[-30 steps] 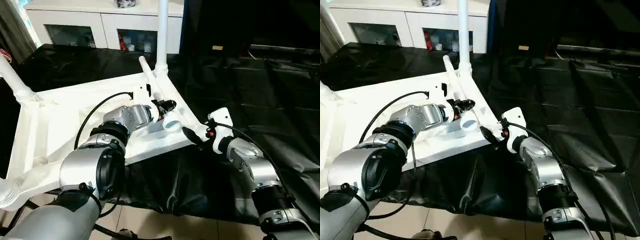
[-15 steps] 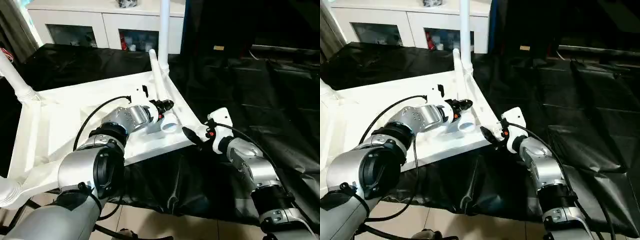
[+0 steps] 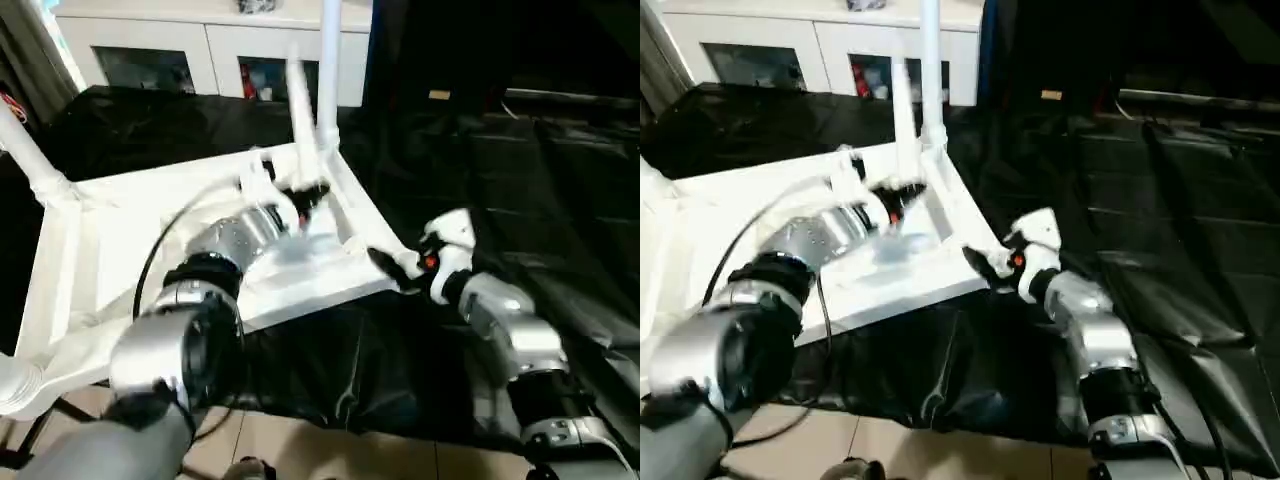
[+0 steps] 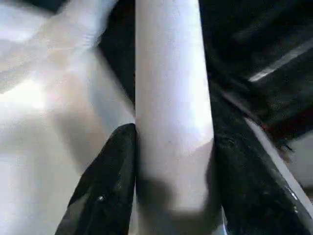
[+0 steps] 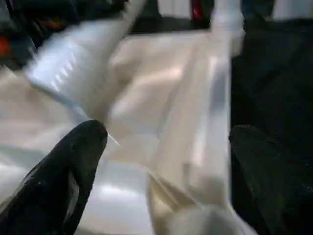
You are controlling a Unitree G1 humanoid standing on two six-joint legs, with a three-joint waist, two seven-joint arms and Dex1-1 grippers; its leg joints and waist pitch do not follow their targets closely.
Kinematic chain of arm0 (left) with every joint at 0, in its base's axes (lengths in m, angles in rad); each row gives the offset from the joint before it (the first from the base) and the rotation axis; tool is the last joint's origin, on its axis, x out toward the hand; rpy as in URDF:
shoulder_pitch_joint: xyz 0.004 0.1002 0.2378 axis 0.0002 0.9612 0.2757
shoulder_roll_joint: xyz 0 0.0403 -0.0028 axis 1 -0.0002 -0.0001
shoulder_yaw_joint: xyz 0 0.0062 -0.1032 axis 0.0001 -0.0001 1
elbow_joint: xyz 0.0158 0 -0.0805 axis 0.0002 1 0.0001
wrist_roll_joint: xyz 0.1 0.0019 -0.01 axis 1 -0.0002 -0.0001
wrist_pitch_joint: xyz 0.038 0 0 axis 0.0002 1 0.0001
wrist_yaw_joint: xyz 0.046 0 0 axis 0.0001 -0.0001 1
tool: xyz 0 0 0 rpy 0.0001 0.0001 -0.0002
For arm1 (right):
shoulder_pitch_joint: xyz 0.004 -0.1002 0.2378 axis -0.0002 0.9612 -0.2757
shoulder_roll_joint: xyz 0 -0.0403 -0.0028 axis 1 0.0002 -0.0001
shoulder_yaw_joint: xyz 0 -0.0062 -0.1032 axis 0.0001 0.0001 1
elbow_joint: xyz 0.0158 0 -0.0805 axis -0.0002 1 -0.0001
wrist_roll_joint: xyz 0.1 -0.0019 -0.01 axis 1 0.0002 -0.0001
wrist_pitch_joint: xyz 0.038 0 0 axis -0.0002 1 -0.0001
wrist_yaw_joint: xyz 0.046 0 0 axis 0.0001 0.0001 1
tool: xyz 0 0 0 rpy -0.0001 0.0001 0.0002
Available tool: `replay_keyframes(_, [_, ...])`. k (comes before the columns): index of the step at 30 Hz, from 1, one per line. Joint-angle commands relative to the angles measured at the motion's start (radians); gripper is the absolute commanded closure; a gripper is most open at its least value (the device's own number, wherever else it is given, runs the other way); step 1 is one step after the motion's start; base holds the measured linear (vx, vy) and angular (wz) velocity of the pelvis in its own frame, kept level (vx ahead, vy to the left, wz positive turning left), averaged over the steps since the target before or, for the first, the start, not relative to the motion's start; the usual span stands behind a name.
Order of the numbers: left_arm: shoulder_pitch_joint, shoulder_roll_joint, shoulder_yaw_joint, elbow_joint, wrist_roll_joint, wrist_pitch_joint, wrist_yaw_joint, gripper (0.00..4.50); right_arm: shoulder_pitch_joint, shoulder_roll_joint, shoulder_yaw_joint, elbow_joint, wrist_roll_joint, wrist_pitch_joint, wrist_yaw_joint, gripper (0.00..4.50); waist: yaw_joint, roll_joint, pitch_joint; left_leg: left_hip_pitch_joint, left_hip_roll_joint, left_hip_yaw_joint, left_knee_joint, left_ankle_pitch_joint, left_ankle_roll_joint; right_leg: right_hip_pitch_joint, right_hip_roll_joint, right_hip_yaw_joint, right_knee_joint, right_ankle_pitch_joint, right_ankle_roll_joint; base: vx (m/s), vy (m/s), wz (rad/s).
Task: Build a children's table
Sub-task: Insert table leg to table base
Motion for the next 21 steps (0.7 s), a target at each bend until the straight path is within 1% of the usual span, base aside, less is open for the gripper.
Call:
replay_keyframes(1, [0.036,-0.010,-0.054,-0.119,0.012,-0.021,-0.057,2.41,-0.009,-0.003,-0.017,-0.044,0.052,0.043,0.044,0.00,0.003,-0.013,-0.086,0.039,0.009,0.007,-0.048,-0.102,0.111,0.050,-0.044,0.002,-0.047,0.194,-0.305,0.000,0.000,0.00])
replay_keyframes(2, [0.048,-0.014,-0.065,-0.145,0.011,-0.023,-0.067,2.41,-0.009,-0.004,-0.018,-0.052,0.063,0.052,0.054,0.00,0.004,-0.015,-0.085,0.039,0.013,0.006,-0.050,-0.108,0.114,0.054,-0.046,0.002,-0.047,0.193,-0.308,0.000,0.000,0.00])
replay_keyframes(3, [0.077,-0.022,-0.083,-0.209,-0.005,-0.012,-0.092,2.41,-0.010,-0.007,-0.020,-0.078,0.093,0.080,0.085,0.00,0.004,-0.016,-0.083,0.039,0.011,0.008,-0.051,-0.121,0.113,0.051,-0.046,0.001,-0.050,0.168,-0.306,0.000,0.000,0.00])
replay_keyframes(4, [0.095,-0.027,-0.095,-0.251,-0.013,-0.009,-0.107,2.41,-0.009,-0.011,-0.018,-0.099,0.114,0.102,0.109,0.00,0.006,-0.011,-0.083,0.042,0.014,0.008,-0.052,-0.137,0.109,0.047,-0.047,0.000,-0.053,0.132,-0.302,0.000,0.000,0.00])
replay_keyframes(5, [0.110,-0.032,-0.105,-0.288,-0.022,-0.006,-0.122,2.42,-0.008,-0.016,-0.015,-0.119,0.133,0.122,0.131,0.00,0.007,-0.010,-0.084,0.045,0.017,0.008,-0.053,-0.142,0.107,0.048,-0.047,0.000,-0.052,0.127,-0.303,0.000,0.000,0.00])
replay_keyframes(6, [0.131,-0.039,-0.119,-0.343,-0.039,0.006,-0.146,2.42,-0.006,-0.028,-0.004,-0.155,0.164,0.158,0.171,0.00,0.006,-0.014,-0.082,0.043,0.017,0.008,-0.055,-0.143,0.105,0.049,-0.047,-0.002,-0.053,0.115,-0.301,0.000,0.000,0.00])
replay_keyframes(7, [0.143,-0.042,-0.126,-0.374,-0.047,0.013,-0.154,2.42,-0.004,-0.035,0.001,-0.174,0.179,0.181,0.189,0.00,0.009,-0.012,-0.081,0.043,0.018,0.009,-0.055,-0.145,0.101,0.045,-0.046,-0.003,-0.053,0.101,-0.296,0.000,0.000,0.00])
replay_keyframes(8, [0.153,-0.045,-0.132,-0.400,-0.057,0.026,-0.165,2.42,-0.001,-0.045,0.010,-0.197,0.196,0.210,0.212,0.00,0.010,-0.011,-0.080,0.044,0.019,0.009,-0.057,-0.152,0.096,0.045,-0.046,-0.004,-0.054,0.088,-0.292,0.000,0.000,0.00])
replay_keyframes(9, [0.165,-0.048,-0.138,-0.426,-0.064,0.036,-0.171,2.42,0.001,-0.052,0.016,-0.213,0.209,0.232,0.226,0.00,0.011,-0.011,-0.078,0.044,0.019,0.008,-0.059,-0.162,0.086,0.045,-0.046,-0.004,-0.055,0.063,-0.285,0.000,0.000,0.00])
replay_keyframes(10, [0.174,-0.050,-0.145,-0.447,-0.067,0.035,-0.182,2.42,0.002,-0.060,0.022,-0.221,0.216,0.248,0.242,0.00,0.011,-0.014,-0.078,0.043,0.018,0.010,-0.060,-0.170,0.078,0.044,-0.047,-0.004,-0.059,0.040,-0.277,0.000,0.000,0.00])
replay_keyframes(11, [0.175,-0.050,-0.146,-0.449,-0.068,0.036,-0.183,2.43,0.002,-0.061,0.023,-0.222,0.216,0.249,0.244,0.00,0.012,-0.013,-0.078,0.044,0.018,0.009,-0.060,-0.175,0.074,0.043,-0.049,-0.004,-0.060,0.026,-0.272,0.000,0.000,0.00])
replay_keyframes(13, [0.202,-0.052,-0.172,-0.506,-0.085,0.059,-0.212,2.43,0.003,-0.072,0.033,-0.229,0.220,0.265,0.267,0.00,0.012,-0.014,-0.077,0.043,0.016,0.009,-0.062,-0.185,0.052,0.043,-0.050,-0.004,-0.064,-0.017,-0.255,0.000,0.000,0.00])
replay_keyframes(15, [0.224,-0.058,-0.193,-0.547,-0.098,0.082,-0.225,2.43,-0.003,-0.070,0.031,-0.227,0.217,0.269,0.262,0.00,0.012,-0.015,-0.078,0.041,0.015,0.009,-0.063,-0.177,0.043,0.042,-0.051,-0.005,-0.062,-0.022,-0.248,0.000,0.000,0.00])
replay_keyframes(17, [0.232,-0.060,-0.198,-0.561,-0.101,0.089,-0.226,2.43,-0.006,-0.071,0.031,-0.227,0.214,0.269,0.259,0.00,0.012,-0.015,-0.079,0.041,0.013,0.010,-0.061,-0.167,0.041,0.042,-0.050,-0.006,-0.062,-0.017,-0.240,0.000,0.000,0.00])
replay_keyframes(18, [0.246,-0.063,-0.206,-0.585,-0.110,0.104,-0.233,2.43,-0.008,-0.071,0.030,-0.230,0.215,0.273,0.255,0.00,0.011,-0.018,-0.080,0.039,0.014,0.010,-0.060,-0.154,0.044,0.044,-0.051,-0.006,-0.060,-0.002,-0.239,0.000,0.000,0.00])
replay_keyframes(21, [0.269,-0.066,-0.220,-0.622,-0.125,0.128,-0.243,2.43,-0.012,-0.073,0.029,-0.239,0.220,0.278,0.245,0.00,0.010,-0.018,-0.081,0.037,0.011,0.010,-0.058,-0.132,0.054,0.045,-0.050,-0.007,-0.058,0.016,-0.235,0.000,0.000,0.00])
